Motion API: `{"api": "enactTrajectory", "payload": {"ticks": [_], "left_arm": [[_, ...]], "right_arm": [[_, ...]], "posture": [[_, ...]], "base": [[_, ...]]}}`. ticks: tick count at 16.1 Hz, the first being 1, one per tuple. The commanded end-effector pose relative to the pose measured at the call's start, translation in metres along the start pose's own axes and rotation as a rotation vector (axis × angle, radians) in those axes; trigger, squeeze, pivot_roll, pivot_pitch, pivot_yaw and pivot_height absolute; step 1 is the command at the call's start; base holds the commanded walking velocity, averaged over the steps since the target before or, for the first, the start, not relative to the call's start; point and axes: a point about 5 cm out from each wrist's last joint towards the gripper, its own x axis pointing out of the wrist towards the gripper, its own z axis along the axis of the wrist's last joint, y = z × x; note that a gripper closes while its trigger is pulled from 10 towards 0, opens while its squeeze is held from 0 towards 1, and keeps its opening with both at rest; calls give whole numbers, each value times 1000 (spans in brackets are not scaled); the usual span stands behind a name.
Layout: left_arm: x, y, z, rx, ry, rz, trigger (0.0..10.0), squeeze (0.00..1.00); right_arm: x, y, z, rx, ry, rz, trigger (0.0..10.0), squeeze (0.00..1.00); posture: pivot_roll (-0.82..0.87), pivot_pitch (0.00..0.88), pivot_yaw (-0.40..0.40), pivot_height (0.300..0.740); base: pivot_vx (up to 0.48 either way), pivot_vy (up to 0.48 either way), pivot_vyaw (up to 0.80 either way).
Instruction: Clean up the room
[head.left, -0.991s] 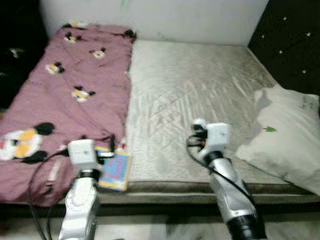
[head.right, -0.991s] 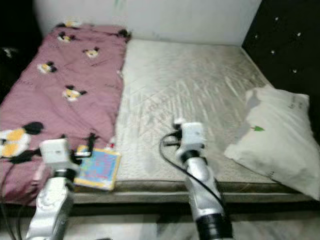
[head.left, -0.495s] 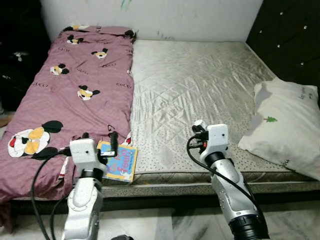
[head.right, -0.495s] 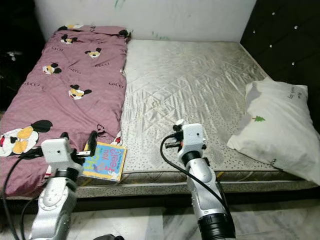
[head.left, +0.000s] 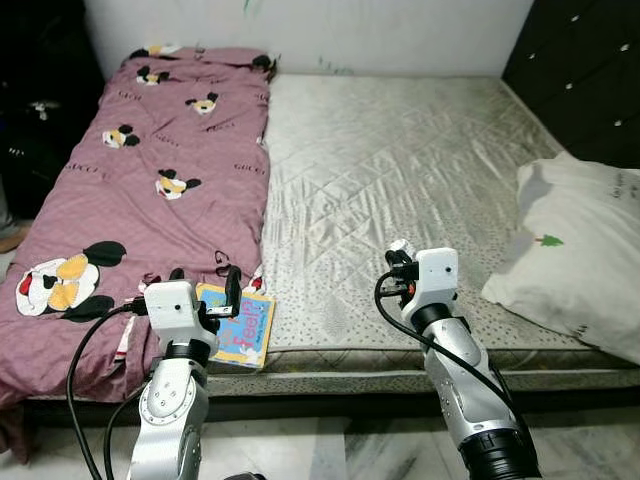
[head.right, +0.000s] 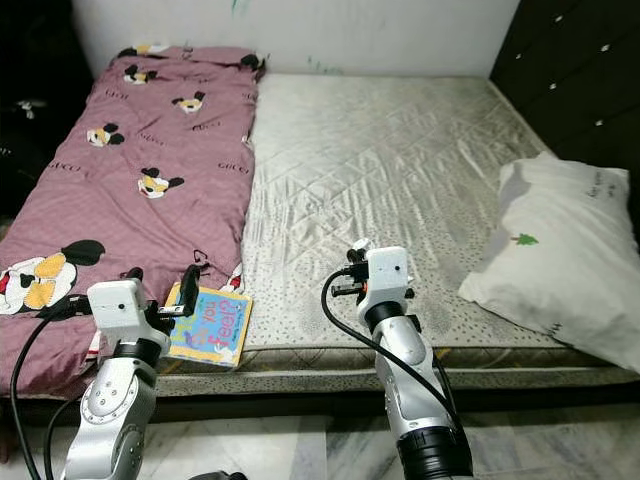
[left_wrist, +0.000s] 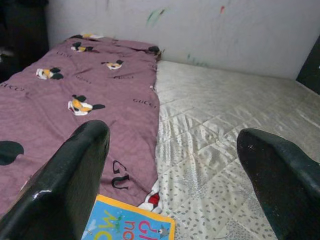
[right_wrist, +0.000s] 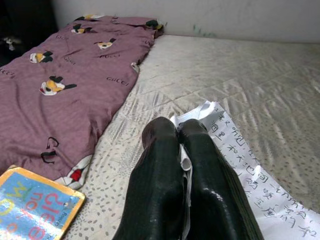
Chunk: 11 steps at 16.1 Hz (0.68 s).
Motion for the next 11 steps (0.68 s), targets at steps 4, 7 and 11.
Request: {"api": "enactTrajectory", "payload": {"ticks": [4, 7, 11], "left_arm": [[-1, 0, 0, 6, 8, -5, 10000, 0], [0, 0, 0, 8, -2, 15, 10000, 0], [0, 0, -4, 9, 18, 59, 10000, 0]], "right_arm": [[1, 1, 2, -5, -6, 15, 10000, 0], [1, 1, 2, -7, -5, 12, 10000, 0], [1, -1, 3, -10, -21, 4, 10000, 0]], "posture": [[39, 83, -33, 740], [39, 83, -33, 740], [42, 80, -36, 740]], "base": [[263, 0, 0], [90, 0, 0], [0, 0, 0]]}}
